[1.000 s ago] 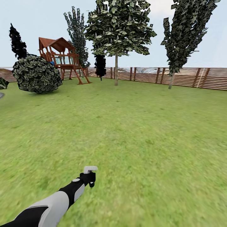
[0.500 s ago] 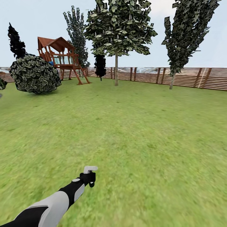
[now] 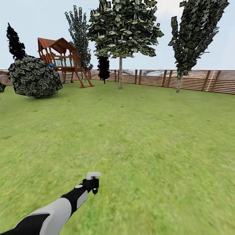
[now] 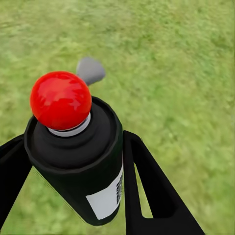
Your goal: In the garden, pick up the pesticide atomizer on the floor and spray pesticide onto both trees until each tree trunk is fully covered.
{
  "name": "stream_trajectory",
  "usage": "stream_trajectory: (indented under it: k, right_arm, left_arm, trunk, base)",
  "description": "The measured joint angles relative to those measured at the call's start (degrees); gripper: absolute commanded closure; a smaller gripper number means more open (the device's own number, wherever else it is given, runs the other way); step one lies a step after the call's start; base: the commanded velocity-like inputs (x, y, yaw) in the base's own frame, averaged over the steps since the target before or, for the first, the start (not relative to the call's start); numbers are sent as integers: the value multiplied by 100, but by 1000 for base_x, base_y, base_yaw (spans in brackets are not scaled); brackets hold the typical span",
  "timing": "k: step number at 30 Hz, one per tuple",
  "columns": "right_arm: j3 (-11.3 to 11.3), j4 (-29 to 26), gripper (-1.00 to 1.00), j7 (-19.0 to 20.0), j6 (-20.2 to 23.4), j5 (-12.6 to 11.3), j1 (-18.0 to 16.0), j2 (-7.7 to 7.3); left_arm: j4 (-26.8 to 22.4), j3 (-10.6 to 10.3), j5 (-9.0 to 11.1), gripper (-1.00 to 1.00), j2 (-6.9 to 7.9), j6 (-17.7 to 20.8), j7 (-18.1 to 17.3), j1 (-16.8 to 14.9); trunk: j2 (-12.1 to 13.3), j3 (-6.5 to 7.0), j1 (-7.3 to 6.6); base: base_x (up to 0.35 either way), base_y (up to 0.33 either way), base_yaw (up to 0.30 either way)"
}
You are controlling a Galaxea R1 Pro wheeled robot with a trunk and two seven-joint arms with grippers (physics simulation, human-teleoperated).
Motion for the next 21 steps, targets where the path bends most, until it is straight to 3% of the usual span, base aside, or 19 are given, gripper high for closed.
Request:
stream_trajectory:
  k: [21]
  right_arm:
    - [-2,-1,-100,18,13,-1,-3,1]
  left_arm:
    - [0,1,-1,100,0,0,0,1]
  trunk:
    - [0,0,0]
  base:
    - [350,0,0]
